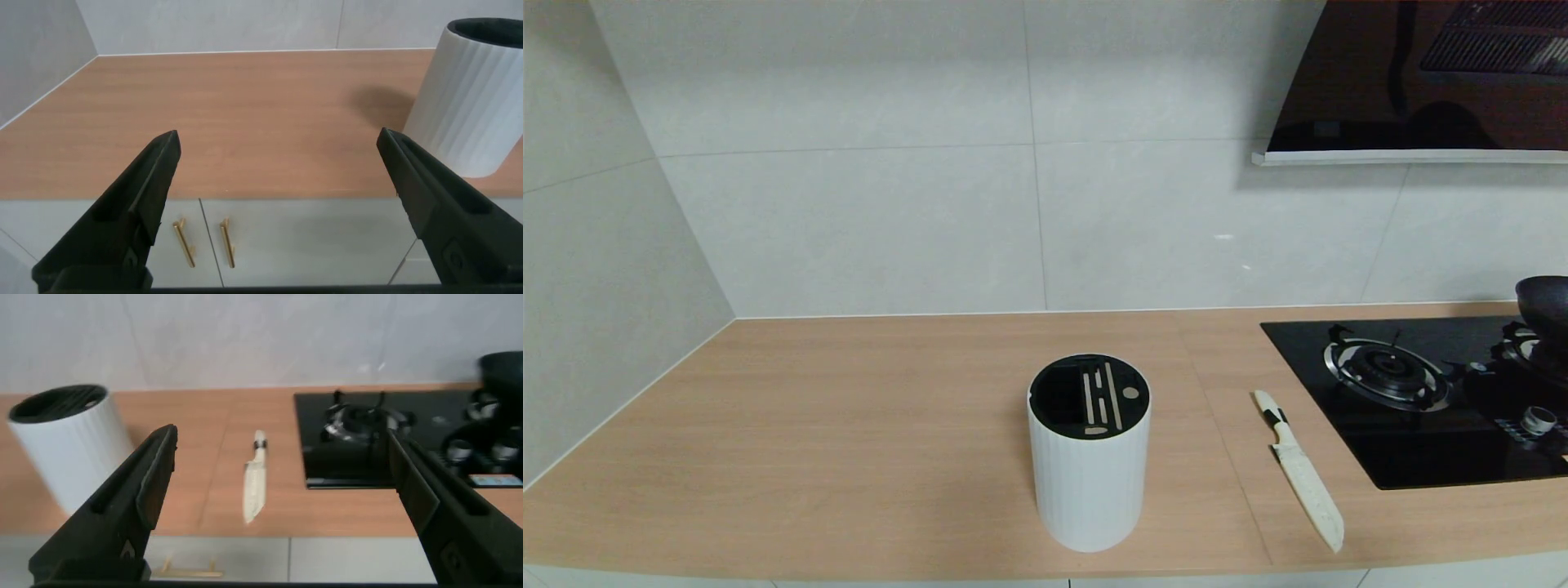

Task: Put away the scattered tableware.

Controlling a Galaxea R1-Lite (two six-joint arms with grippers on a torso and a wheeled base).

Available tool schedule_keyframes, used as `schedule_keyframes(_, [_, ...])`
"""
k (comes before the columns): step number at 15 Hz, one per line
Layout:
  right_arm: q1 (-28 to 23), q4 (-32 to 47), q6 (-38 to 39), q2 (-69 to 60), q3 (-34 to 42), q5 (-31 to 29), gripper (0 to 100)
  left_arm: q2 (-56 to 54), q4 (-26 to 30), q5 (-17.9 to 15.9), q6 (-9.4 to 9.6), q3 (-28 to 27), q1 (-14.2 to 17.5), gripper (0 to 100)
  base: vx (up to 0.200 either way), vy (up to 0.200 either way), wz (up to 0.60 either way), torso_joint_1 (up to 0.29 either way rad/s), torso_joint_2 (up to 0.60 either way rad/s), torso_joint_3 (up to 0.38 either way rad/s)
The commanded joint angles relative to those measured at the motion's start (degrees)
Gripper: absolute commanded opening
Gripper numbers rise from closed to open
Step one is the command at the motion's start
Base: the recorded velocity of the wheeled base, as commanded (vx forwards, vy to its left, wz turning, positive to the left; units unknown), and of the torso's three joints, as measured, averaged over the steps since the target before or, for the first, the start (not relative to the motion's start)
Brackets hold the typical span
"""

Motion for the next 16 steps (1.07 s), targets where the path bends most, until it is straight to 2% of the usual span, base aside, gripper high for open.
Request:
schedule_keyframes(1, [2.08, -0.13, -0.23, 17.66, -4.85, 0.40, 100, 0.02, -0.09, 0.03, -0.07, 0.00, 0.01, 100, 0.000, 0.000, 0.00, 0.000, 0.00, 0.000])
schedule_keyframes(4, [2.17, -1.27, -1.37, 28.39, -6.26, 0.57, 100, 0.02, -0.09, 0.03, -0.07, 0.00, 0.01, 100, 0.000, 0.000, 0.00, 0.000, 0.00, 0.000])
schedule_keyframes(7, [3.57, -11.03, -1.28, 46.14, -7.84, 0.57, 100, 0.02, -0.09, 0.03, -0.07, 0.00, 0.01, 100, 0.000, 0.000, 0.00, 0.000, 0.00, 0.000])
schedule_keyframes(12, [3.57, -25.97, -1.28, 63.19, -9.16, -0.04, 100, 0.02, -0.09, 0.03, -0.07, 0.00, 0.01, 100, 0.000, 0.000, 0.00, 0.000, 0.00, 0.000])
schedule_keyframes(16, [3.75, -28.52, -1.37, 75.67, -15.22, -1.01, 100, 0.02, 0.00, 0.03, -0.07, 0.00, 0.01, 100, 0.000, 0.000, 0.00, 0.000, 0.00, 0.000])
